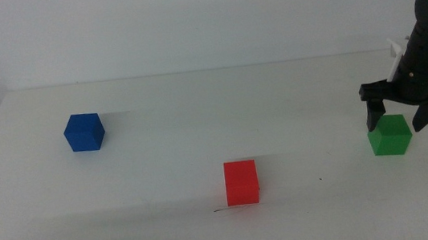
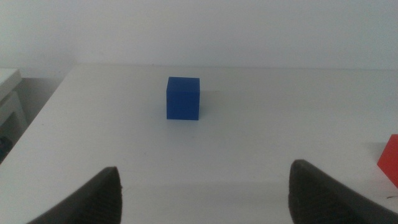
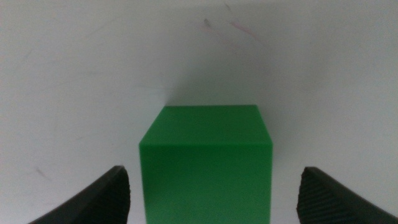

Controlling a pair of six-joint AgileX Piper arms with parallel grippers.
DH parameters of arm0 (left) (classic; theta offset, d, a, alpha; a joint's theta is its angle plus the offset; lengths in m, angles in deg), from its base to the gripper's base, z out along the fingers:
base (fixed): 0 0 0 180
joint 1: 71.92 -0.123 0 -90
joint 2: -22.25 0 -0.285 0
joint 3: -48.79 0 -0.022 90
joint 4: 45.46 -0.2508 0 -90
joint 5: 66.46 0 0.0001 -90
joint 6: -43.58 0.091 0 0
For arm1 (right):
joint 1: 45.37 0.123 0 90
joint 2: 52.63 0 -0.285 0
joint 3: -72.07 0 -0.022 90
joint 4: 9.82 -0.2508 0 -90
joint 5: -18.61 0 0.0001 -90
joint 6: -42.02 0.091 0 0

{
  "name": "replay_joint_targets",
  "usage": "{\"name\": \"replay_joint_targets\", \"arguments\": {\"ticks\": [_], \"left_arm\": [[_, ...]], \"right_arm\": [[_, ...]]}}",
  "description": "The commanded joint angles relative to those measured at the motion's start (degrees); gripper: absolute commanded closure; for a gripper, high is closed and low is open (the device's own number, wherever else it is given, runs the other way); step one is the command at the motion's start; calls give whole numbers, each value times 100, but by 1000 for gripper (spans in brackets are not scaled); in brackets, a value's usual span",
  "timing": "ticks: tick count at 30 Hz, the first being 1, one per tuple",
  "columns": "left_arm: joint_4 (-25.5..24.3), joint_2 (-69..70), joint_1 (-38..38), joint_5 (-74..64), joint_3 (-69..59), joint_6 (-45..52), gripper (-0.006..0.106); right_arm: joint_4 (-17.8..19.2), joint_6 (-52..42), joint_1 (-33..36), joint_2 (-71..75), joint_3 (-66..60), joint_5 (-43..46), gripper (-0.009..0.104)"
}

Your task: Stack red cubes first, then green, then blue cubes in a specific spot.

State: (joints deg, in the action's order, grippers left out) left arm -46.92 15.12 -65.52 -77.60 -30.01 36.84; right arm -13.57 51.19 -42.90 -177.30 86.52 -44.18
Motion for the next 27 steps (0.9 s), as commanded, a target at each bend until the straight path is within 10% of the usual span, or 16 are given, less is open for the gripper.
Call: {"name": "replay_joint_targets", "arguments": {"ticks": [1,6,13,27], "left_arm": [[59,148,-20,449,7,-30,11],[59,148,-20,449,7,-30,11],[59,148,-20,449,7,-30,11],[59,148,-20,449,7,-30,11]], "right_arm": [[19,-61,-36,241,163,95,4],[19,-229,-31,134,163,89,21],[87,-181,74,260,163,-402,97],[295,1584,1703,1895,192,-1137,96]]}}
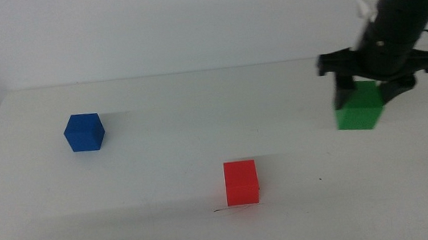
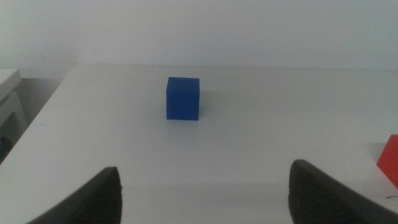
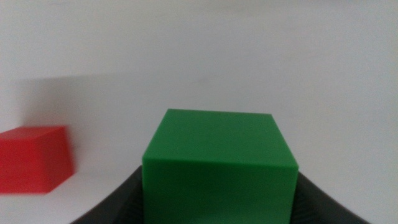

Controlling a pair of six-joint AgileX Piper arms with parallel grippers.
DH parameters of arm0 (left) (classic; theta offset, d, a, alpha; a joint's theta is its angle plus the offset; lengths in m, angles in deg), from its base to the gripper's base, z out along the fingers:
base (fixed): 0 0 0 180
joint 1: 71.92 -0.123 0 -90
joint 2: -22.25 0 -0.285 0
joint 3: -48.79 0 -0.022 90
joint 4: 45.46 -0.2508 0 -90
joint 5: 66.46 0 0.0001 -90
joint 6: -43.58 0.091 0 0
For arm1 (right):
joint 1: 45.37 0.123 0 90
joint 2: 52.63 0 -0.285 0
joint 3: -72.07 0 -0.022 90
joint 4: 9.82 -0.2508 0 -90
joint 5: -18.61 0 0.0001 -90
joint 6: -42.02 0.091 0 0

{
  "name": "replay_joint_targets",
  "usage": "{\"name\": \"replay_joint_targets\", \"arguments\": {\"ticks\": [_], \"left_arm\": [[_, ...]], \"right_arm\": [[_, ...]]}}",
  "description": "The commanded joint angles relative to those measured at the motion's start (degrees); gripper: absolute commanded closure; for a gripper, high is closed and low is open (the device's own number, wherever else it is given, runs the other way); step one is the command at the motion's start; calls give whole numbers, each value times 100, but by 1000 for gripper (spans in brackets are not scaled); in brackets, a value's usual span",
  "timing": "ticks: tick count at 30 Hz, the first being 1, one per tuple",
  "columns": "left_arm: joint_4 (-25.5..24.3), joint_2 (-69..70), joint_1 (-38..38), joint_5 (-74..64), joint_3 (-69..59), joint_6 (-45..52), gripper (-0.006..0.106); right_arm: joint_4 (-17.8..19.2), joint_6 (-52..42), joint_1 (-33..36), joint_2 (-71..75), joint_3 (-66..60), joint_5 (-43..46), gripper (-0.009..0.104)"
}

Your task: Stack red cubes first, then green, then blue cubes in a specific spot.

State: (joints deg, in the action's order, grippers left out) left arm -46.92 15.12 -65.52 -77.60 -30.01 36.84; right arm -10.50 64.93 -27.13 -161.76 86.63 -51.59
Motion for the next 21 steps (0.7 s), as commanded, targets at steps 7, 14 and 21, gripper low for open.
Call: {"name": "replay_joint_targets", "arguments": {"ticks": [7,14,21], "left_arm": [[59,148,-20,449,7,-30,11],[59,148,-20,449,7,-30,11],[59,148,-20,449,7,-30,11]], "right_arm": [[-6,720,1084,177,220,-343,96],[-107,1035,1482,-192,497,-386,96],[68,1410,1969,-725,1206,-395,96]]}}
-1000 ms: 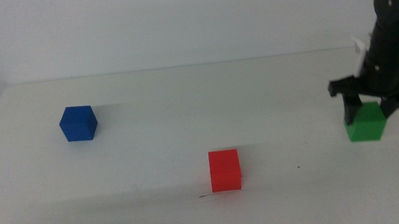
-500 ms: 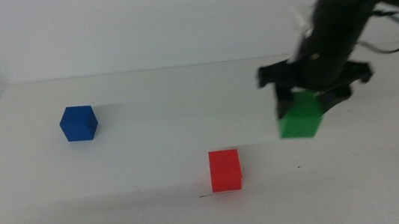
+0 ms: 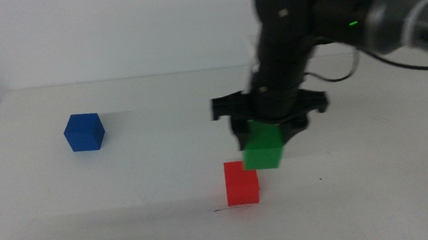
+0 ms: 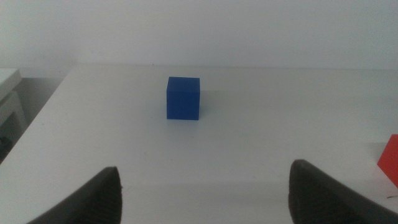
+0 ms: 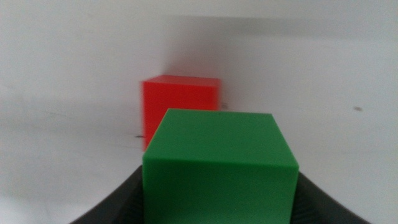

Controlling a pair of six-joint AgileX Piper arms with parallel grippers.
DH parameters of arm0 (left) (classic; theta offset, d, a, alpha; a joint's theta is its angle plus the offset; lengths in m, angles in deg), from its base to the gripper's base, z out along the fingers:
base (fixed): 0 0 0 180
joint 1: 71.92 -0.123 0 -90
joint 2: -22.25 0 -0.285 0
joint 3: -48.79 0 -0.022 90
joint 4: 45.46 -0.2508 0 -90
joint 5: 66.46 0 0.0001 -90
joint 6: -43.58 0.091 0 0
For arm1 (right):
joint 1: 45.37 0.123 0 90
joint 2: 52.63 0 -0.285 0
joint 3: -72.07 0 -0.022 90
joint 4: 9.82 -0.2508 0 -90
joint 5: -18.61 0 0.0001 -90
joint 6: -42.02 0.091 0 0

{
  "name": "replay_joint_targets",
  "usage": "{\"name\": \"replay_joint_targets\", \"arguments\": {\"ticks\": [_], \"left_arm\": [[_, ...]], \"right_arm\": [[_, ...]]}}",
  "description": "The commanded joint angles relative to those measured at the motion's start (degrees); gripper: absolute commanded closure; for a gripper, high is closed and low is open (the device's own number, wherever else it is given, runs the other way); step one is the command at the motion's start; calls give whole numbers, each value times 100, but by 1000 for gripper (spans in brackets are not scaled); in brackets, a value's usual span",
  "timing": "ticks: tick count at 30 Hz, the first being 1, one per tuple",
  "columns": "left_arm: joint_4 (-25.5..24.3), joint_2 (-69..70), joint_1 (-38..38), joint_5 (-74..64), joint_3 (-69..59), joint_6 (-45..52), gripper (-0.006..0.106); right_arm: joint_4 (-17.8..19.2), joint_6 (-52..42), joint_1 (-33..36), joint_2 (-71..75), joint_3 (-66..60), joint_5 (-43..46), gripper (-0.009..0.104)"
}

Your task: Stack red cubes first, then green, then blue cubes in a specific spot.

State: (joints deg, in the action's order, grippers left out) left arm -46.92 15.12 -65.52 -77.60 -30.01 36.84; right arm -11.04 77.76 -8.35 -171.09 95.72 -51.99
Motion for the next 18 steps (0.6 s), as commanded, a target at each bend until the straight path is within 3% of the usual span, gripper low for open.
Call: {"name": "replay_joint_targets", "arguments": {"ticks": [1,6,14,18], "left_arm": [[59,148,-20,449,7,-30,11],[59,148,-20,449,7,-30,11],[59,148,-20,449,7,-30,11],[59,148,-20,449,7,-30,11]], "right_arm": [[123,224,137,120,400,-356,96],[67,499,263,-201,677,-356,96],[436,811,335,-338,677,-356,96],[451,835,335,-387,677,-351,96]]}}
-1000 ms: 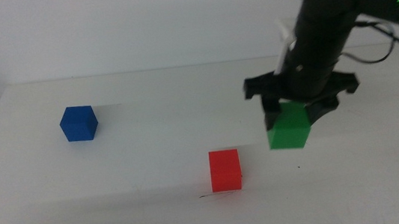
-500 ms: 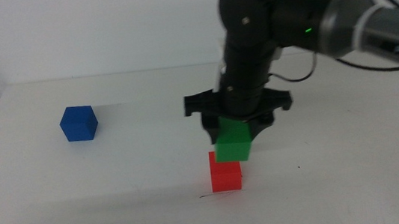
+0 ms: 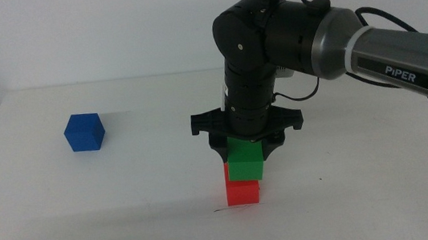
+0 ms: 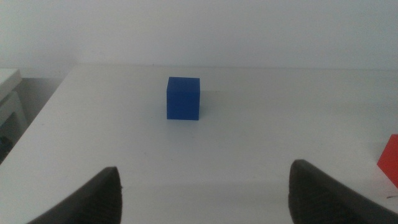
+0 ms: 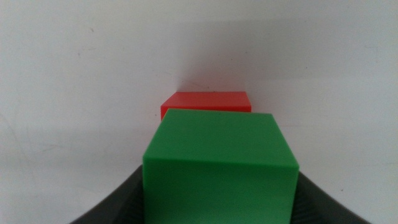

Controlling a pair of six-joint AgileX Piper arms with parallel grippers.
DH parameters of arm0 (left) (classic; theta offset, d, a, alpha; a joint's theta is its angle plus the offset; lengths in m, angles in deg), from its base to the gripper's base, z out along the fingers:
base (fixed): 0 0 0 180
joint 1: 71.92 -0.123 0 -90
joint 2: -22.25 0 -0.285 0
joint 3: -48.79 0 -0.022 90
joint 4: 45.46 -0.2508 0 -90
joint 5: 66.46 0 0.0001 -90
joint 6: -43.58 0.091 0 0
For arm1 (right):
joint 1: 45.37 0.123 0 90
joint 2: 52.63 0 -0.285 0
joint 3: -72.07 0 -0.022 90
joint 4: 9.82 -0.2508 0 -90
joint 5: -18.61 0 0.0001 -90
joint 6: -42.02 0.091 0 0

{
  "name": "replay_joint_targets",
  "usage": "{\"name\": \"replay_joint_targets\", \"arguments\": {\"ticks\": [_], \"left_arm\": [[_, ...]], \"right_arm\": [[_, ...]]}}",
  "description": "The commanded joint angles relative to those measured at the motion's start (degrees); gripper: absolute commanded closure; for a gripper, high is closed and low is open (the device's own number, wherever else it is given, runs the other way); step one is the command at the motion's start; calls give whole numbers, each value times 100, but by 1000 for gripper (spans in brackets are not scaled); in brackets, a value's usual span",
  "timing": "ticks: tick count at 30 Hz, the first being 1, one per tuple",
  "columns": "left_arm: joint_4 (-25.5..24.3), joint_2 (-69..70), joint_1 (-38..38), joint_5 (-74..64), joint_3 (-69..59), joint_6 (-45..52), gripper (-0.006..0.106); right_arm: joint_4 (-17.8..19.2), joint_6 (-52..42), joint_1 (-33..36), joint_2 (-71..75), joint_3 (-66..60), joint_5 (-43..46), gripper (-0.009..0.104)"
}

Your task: Stack red cubes first, then green, then blue cubes in a specific spot.

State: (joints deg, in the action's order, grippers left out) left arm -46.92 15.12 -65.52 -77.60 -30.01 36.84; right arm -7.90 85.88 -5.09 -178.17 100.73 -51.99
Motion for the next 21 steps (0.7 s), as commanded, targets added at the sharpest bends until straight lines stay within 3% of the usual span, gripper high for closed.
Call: {"name": "replay_joint_targets", "arguments": {"ticks": [1,21], "left_arm": [[59,148,-20,449,7,-30,11],[59,148,-20,449,7,-30,11]], "right_arm": [[137,30,23,314,177,-351,96],[338,-27,120,102,177,-126,96]]}}
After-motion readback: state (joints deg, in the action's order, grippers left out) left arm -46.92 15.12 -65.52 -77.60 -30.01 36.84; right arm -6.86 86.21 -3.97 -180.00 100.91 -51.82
